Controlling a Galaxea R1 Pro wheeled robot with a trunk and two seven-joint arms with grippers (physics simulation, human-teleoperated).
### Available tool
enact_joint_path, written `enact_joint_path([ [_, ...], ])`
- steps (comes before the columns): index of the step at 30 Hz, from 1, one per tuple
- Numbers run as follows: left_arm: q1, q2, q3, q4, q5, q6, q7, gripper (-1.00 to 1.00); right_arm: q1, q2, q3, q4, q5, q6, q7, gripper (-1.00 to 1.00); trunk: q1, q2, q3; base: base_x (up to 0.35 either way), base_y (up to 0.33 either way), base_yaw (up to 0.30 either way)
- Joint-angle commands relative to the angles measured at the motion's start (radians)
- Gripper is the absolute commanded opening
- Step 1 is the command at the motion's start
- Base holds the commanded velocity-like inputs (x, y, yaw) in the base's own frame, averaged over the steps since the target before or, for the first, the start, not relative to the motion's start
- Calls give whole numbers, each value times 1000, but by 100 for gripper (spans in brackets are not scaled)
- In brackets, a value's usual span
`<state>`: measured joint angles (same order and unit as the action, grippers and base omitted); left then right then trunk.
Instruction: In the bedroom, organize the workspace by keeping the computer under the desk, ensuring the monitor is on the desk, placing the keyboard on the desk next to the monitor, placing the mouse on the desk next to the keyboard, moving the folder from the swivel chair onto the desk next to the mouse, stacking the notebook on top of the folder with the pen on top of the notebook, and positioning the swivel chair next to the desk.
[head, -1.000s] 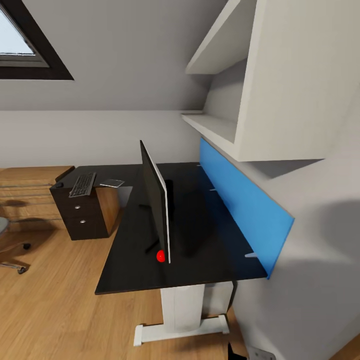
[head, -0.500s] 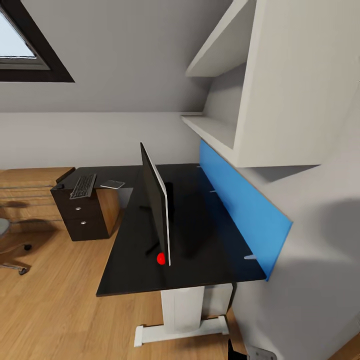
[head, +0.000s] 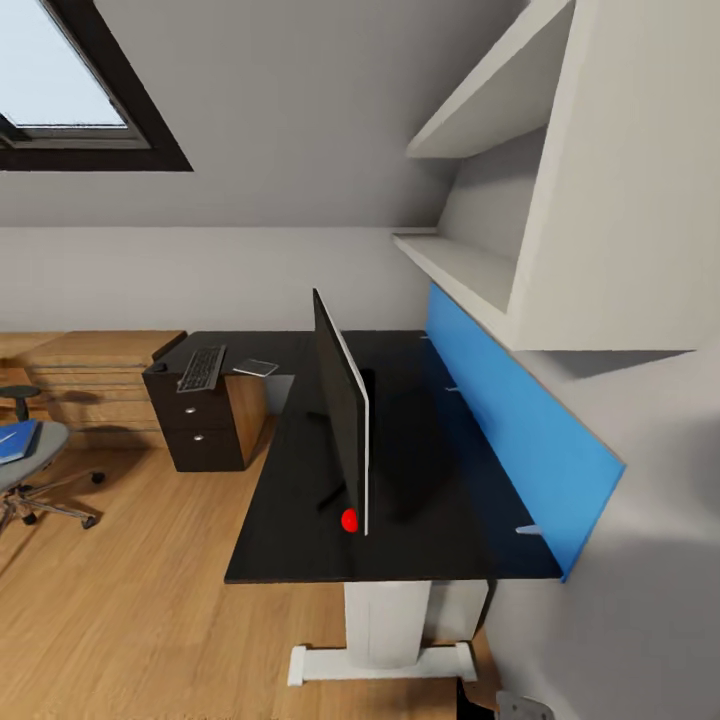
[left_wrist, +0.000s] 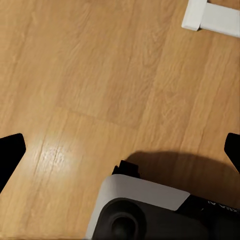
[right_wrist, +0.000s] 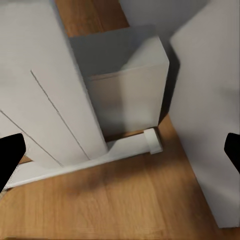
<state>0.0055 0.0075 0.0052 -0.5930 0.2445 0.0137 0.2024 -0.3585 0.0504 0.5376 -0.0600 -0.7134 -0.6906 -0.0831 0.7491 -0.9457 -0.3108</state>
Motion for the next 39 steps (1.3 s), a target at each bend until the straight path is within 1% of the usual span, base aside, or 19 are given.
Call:
enact_joint_path([
  [1, 1, -2, -2, -2, 9, 1, 3, 100, -1, 0, 9, 0, 0, -2, -9, 100, -4, 6, 2, 0, 0, 256],
  [8, 1, -8, -3, 11, 6, 2, 4, 100, -1, 0, 8, 0, 0, -2, -9, 100, -31, 55, 24, 0, 0, 163],
  [19, 1, -9, -4, 16, 4, -4, 3, 100, 0, -1, 9, -3, 2, -3, -9, 100, -73, 132, 58, 0, 0, 11],
  [23, 1, -10, -4, 15, 4, -8, 3, 100, -1, -2, 8, -21, 2, -15, -9, 100, -88, 160, 71, 0, 0, 0],
  [24, 1, -10, -4, 15, 4, -9, 3, 100, -2, -2, 7, -31, 2, -17, -9, 100, -88, 160, 71, 0, 0, 0],
  [29, 1, -10, -4, 11, 4, -11, 3, 100, -4, -11, 4, -116, 1, -22, -24, 100, -88, 160, 71, 0, 0, 0],
  [32, 1, -9, -4, 9, 4, -14, 3, 100, -7, -26, 3, -187, 0, -23, -57, 100, -88, 160, 71, 0, 0, 0],
  [35, 1, -9, -4, 8, 4, -21, 3, 100, -9, -48, 2, -278, 0, -16, -111, 100, -88, 160, 71, 0, 0, 0],
  [37, 1, -9, -4, 8, 4, -29, 3, 100, -10, -65, 1, -348, 1, 2, -152, 100, -88, 160, 71, 0, 0, 0],
  [38, 1, -9, -4, 7, 4, -36, 3, 100, -10, -83, 2, -425, 1, 35, -195, 100, -88, 160, 71, 0, 0, 0],
  [39, 1, -9, -5, 7, 4, -39, 3, 100, -10, -93, 2, -465, 1, 58, -216, 100, -88, 160, 71, 0, 0, 0],
])
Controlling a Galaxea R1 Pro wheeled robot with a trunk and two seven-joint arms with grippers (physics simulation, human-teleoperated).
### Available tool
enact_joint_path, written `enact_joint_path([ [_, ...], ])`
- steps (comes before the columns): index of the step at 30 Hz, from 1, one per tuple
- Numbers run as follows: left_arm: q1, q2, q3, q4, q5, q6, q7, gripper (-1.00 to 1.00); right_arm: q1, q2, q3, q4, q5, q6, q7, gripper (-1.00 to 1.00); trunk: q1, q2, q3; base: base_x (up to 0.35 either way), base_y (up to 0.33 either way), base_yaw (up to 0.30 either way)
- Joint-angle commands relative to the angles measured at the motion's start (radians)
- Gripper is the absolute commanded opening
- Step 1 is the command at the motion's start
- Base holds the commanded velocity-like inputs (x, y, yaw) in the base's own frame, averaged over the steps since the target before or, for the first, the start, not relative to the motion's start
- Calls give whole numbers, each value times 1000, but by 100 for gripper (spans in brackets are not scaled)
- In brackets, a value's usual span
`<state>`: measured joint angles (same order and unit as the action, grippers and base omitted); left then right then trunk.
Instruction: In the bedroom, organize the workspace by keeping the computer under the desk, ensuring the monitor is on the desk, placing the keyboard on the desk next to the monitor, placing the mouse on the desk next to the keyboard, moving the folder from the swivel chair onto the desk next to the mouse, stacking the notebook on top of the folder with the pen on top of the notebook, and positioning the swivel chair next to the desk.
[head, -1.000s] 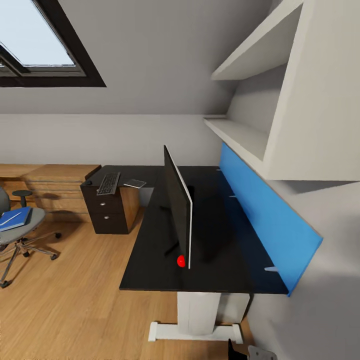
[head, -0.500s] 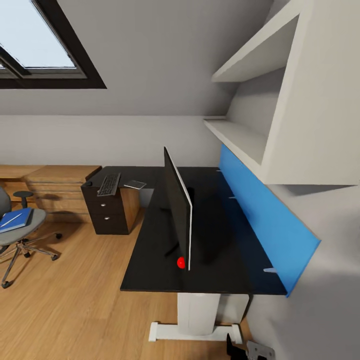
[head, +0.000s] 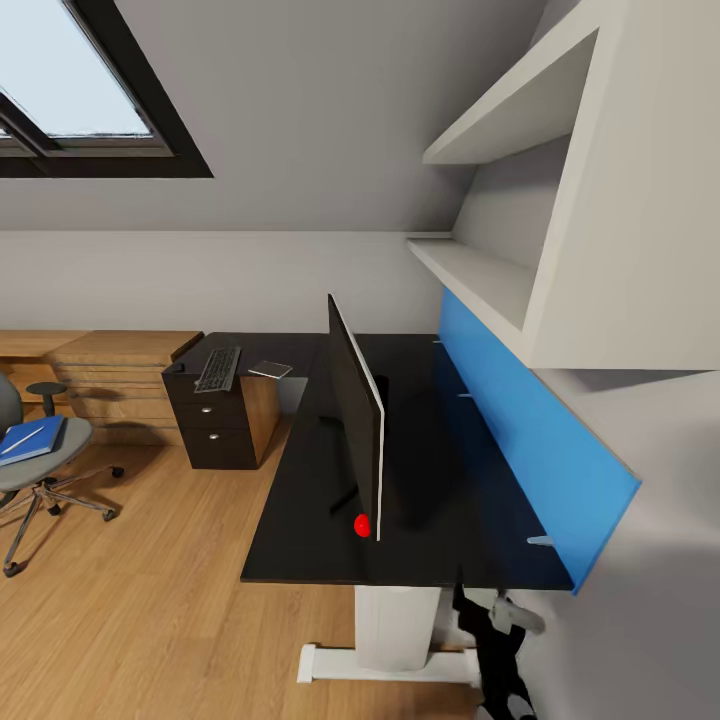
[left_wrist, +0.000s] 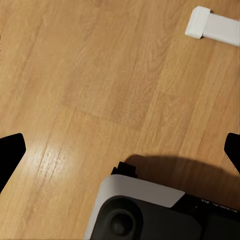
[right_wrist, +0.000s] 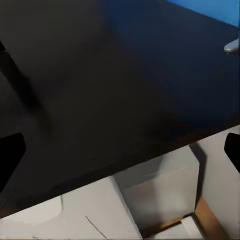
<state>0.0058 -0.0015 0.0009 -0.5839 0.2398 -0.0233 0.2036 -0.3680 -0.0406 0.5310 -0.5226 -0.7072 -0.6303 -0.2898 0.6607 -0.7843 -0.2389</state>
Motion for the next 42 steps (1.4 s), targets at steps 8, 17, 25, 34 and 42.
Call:
enact_joint_path([
  [8, 0, 1, -1, -1, 7, -13, 3, 100, -3, -80, 7, -321, -4, 256, -145, 100, 0, -1, -1, 0, 0, 0],
  [17, 0, 1, 0, -1, 7, -15, 3, 100, -65, -114, 5, -508, -5, 581, -207, 100, 0, -1, -1, 138, 0, 0],
  [25, 0, 0, 0, 1, 7, -15, 5, 100, -89, -113, 11, -529, -6, 642, -209, 100, 0, -1, -1, 297, 0, 0],
  [34, 0, 0, -1, 3, 7, -15, 4, 100, -91, -110, 15, -531, -6, 627, -212, 100, 0, -1, -1, 269, 0, 0],
  [42, 0, 0, -1, 6, 7, -15, 4, 100, -91, -104, 31, -529, -6, 626, -214, 100, 0, -1, -1, 23, 0, 172],
])
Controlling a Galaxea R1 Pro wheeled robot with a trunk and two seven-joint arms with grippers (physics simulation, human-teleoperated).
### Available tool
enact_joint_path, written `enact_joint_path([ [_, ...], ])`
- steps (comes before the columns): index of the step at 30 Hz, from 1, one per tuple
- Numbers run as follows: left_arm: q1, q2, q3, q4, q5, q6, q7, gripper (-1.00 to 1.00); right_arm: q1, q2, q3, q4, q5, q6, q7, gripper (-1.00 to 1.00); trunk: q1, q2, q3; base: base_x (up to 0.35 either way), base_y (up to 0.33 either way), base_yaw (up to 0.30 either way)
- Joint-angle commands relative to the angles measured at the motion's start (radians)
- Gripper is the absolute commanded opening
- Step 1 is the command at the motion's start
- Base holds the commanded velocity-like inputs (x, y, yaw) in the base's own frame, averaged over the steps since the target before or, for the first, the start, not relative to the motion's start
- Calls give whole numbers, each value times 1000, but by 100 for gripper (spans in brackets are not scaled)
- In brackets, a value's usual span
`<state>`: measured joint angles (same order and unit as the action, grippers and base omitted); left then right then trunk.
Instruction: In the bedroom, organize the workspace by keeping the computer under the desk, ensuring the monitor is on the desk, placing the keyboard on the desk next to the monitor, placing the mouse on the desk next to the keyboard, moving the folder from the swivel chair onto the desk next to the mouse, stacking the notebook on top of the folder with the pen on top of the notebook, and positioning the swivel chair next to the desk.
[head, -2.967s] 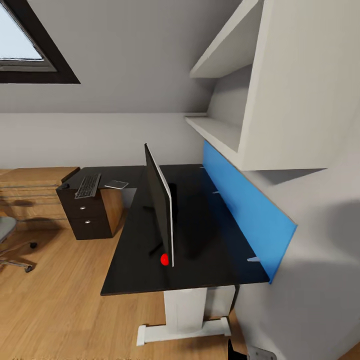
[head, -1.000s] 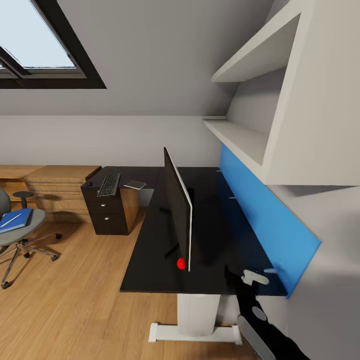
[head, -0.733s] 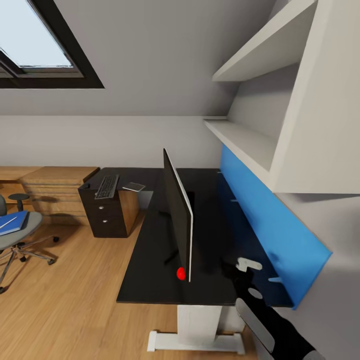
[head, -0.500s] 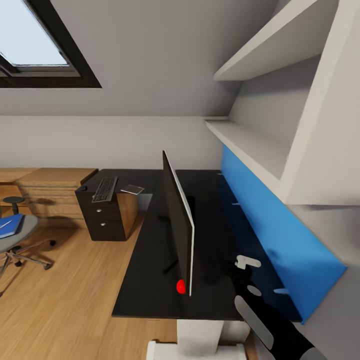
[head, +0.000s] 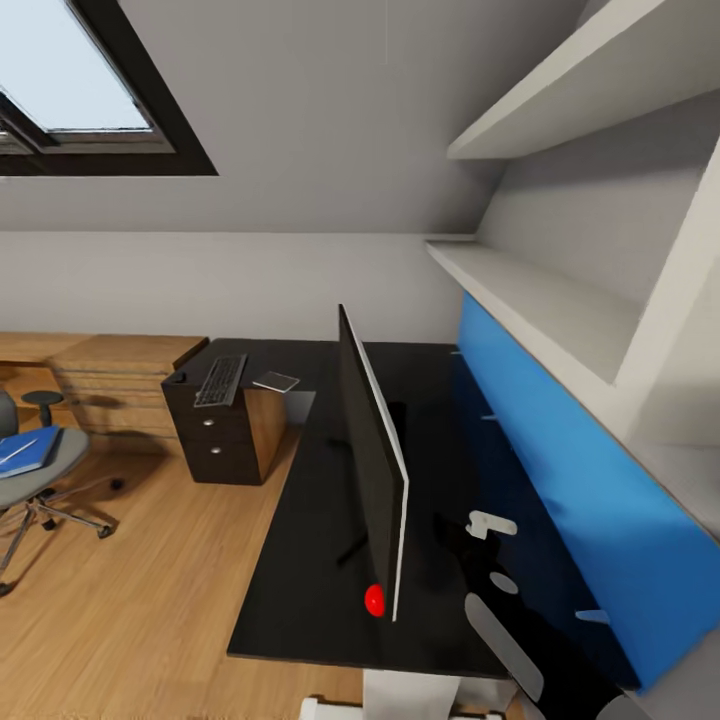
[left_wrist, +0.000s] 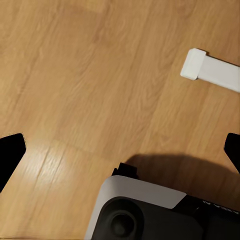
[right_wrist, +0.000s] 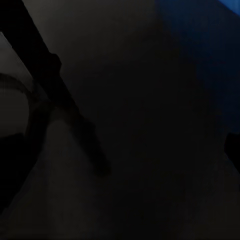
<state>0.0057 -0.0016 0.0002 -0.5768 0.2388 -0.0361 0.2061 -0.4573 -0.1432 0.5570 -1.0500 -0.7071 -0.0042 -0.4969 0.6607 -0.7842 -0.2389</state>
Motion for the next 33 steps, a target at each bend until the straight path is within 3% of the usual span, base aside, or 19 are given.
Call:
enact_joint_path([
  [1, 0, 0, 0, -2, 8, -2, 2, 100, -1, -1, 6, -1, -6, 0, -7, 100, 0, -1, -1, 4, 0, 256],
  [10, 0, 0, 0, -1, 8, -2, 3, 100, -1, 0, 37, -1, -6, 0, -7, 100, 0, -1, -1, 1, 0, 272],
  [33, 0, 0, 1, -1, 8, -2, 3, 100, -1, 1, 50, -4, -6, -1, -8, 100, 0, -1, -1, 0, 0, 277],
])
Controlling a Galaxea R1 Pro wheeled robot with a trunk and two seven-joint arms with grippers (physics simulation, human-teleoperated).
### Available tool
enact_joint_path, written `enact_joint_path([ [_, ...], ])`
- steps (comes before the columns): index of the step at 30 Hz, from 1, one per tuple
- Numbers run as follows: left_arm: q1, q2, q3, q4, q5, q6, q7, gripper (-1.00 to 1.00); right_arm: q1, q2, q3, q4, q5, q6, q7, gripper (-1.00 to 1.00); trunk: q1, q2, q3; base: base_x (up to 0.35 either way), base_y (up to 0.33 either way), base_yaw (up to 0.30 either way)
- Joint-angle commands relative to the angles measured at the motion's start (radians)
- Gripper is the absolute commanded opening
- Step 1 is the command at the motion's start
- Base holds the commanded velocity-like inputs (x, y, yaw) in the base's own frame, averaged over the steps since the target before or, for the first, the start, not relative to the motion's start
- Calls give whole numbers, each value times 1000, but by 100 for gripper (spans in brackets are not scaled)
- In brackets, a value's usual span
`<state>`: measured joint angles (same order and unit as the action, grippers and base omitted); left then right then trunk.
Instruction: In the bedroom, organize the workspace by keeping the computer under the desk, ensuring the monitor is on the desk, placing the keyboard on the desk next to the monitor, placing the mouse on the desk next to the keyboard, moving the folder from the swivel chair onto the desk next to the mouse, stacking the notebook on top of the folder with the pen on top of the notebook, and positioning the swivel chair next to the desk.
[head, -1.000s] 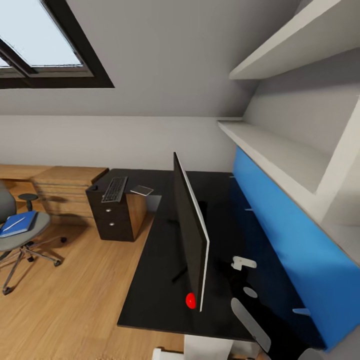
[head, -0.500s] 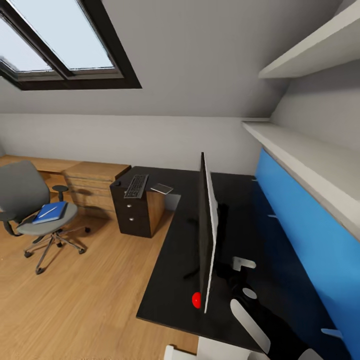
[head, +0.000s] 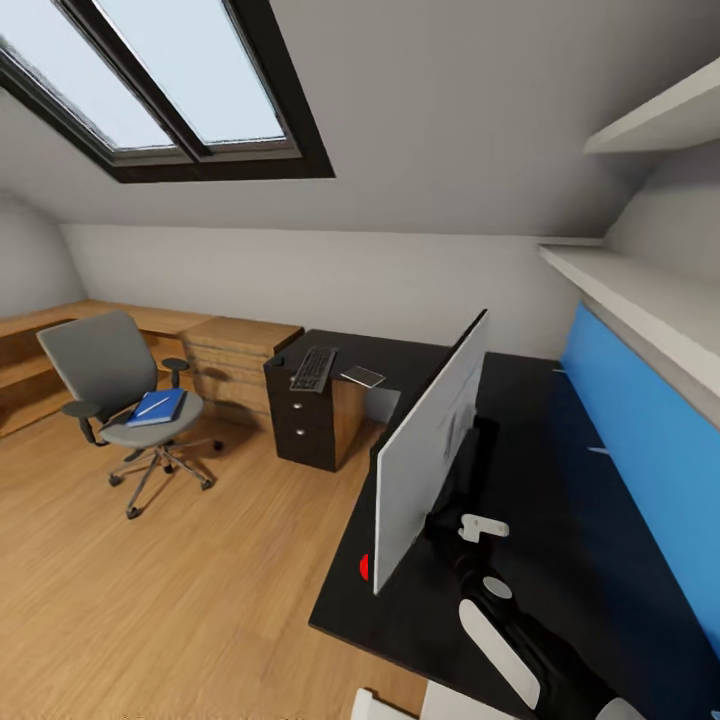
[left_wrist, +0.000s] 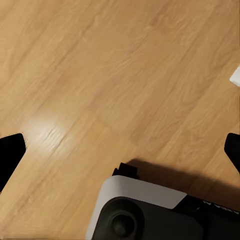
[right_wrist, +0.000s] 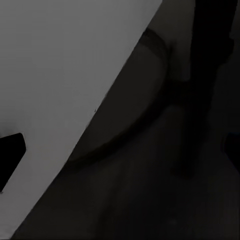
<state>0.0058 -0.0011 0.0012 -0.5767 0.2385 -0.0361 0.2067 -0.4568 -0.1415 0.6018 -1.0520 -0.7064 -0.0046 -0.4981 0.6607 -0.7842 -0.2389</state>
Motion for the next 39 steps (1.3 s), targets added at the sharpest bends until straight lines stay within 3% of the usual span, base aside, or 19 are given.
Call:
enact_joint_path([
  [1, 0, 0, -1, -2, 8, -2, 2, 100, -1, -1, 5, -2, -7, 0, -7, 100, 0, -1, -1, 0, 0, 277],
  [15, 0, 0, -1, -2, 8, -2, 2, 100, 0, 0, 4, 0, -7, 0, -7, 100, 0, -1, -1, 0, 0, 275],
  [21, 0, 0, -1, -2, 7, -3, 2, 100, -1, 0, 3, 0, -6, 0, -7, 100, 0, -1, -1, 0, 0, 52],
  [39, 0, 1, 0, -10, 10, -78, 0, 100, -1, 0, 1, 8, -5, -1, -5, 100, 0, -1, -1, 0, 0, -206],
])
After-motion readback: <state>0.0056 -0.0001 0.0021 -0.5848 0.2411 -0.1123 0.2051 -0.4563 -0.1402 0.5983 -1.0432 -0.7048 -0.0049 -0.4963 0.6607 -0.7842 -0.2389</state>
